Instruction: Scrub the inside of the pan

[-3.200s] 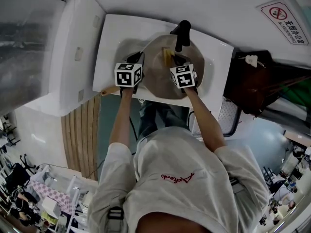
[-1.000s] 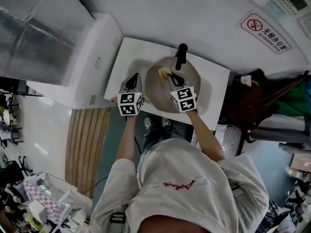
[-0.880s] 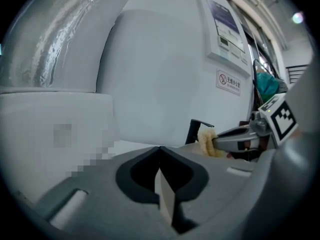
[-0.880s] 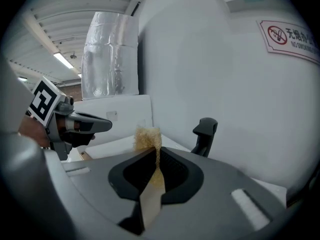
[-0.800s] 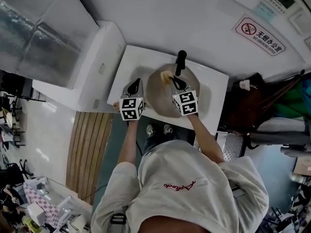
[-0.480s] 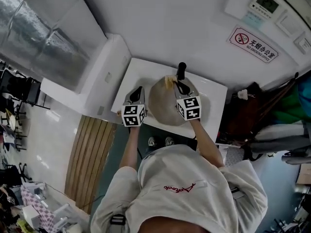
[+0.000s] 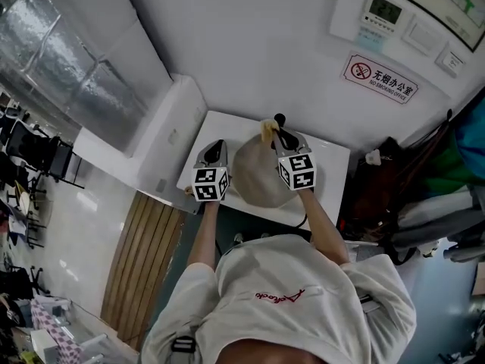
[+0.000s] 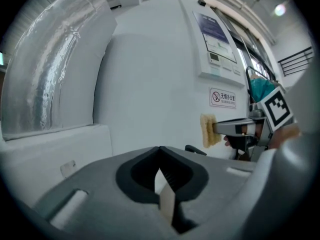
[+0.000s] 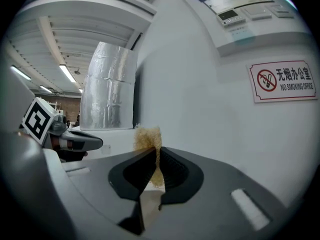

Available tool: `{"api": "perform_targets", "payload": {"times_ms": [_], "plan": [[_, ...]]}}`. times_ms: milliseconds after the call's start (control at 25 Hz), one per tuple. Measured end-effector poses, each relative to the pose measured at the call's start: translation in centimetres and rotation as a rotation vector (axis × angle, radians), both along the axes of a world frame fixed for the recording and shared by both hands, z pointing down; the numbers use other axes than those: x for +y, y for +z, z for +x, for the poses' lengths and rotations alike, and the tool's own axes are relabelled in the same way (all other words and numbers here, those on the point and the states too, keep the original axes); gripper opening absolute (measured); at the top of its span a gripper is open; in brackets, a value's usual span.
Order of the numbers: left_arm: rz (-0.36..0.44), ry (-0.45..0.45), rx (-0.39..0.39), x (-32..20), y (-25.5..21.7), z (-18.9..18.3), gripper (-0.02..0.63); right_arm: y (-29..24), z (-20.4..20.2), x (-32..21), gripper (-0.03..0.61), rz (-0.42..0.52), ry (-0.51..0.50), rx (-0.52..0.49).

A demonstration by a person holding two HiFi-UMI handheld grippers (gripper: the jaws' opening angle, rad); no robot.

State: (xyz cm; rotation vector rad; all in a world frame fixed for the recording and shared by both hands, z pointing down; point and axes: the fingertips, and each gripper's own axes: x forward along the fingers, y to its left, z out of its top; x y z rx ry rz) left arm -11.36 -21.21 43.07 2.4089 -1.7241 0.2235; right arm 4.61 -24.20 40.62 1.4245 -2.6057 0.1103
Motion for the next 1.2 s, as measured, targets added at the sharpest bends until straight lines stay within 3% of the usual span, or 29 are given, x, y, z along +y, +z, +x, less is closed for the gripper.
{"api": "perform_targets", "payload": {"times_ms": [320, 1200], "plan": [[0.041, 0.003, -0.011, 0.5, -1.8, 0.9, 0.000, -1.0, 0.7, 0.8, 0.029, 0.024, 0.004, -0.007], [0.026, 0.011, -0.019, 1.5, -1.2, 1.7, 0.000, 0.1, 0.8, 1.9, 0.028, 0.001, -0.001, -0.008]]}}
